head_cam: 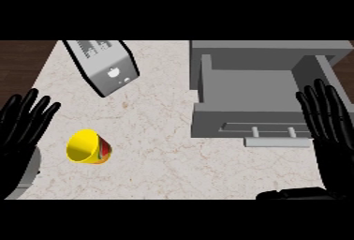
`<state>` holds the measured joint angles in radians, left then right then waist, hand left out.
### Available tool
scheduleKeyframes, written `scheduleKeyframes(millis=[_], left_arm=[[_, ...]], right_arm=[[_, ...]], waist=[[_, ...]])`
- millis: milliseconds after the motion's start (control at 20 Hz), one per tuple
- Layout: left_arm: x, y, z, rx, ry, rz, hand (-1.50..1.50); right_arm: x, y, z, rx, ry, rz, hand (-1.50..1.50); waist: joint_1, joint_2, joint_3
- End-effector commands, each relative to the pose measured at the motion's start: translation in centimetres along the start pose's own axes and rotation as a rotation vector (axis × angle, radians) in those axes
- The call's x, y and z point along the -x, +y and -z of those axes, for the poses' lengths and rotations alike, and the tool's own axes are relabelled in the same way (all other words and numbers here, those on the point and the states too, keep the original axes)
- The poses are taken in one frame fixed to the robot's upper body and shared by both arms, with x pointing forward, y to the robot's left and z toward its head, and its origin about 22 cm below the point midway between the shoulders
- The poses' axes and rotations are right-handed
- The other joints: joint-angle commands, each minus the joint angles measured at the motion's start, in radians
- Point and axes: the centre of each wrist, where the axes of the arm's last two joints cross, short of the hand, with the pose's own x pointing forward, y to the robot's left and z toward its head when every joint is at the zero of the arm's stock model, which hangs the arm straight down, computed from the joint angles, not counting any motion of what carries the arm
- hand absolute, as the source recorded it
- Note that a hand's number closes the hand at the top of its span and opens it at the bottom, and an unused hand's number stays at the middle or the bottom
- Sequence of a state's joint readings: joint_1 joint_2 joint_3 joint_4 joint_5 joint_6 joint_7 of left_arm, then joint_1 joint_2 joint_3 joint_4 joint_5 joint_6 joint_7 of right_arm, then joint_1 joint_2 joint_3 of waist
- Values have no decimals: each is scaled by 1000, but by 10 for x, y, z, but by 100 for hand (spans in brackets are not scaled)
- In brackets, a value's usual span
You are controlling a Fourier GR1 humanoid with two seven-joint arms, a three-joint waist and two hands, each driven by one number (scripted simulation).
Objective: Pick up the cup, place it into the drawer and close the drawer
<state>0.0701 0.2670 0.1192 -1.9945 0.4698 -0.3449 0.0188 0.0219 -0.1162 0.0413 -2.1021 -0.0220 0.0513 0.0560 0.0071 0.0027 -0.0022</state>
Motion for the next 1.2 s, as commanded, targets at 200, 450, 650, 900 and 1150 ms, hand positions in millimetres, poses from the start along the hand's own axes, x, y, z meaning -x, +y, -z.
scheduleKeyframes(millis=[200,450,650,900,1150], left_arm=[[25,60,-10,-1,98,-116,-150],[62,83,-10,-34,174,-78,-150],[57,96,-5,-40,201,-57,-150],[104,103,-38,-64,271,-38,-150],[152,113,-50,-100,318,-3,-150]], right_arm=[[4,-14,32,-79,32,23,-150],[-7,-4,43,-84,56,11,-150],[38,-24,42,-87,24,4,-150],[20,-24,58,-83,7,2,-150],[18,-19,44,-73,3,10,-150]], waist=[[-6,-2,2],[-11,-2,1],[-7,-2,2],[-7,-2,2],[-19,0,1]])
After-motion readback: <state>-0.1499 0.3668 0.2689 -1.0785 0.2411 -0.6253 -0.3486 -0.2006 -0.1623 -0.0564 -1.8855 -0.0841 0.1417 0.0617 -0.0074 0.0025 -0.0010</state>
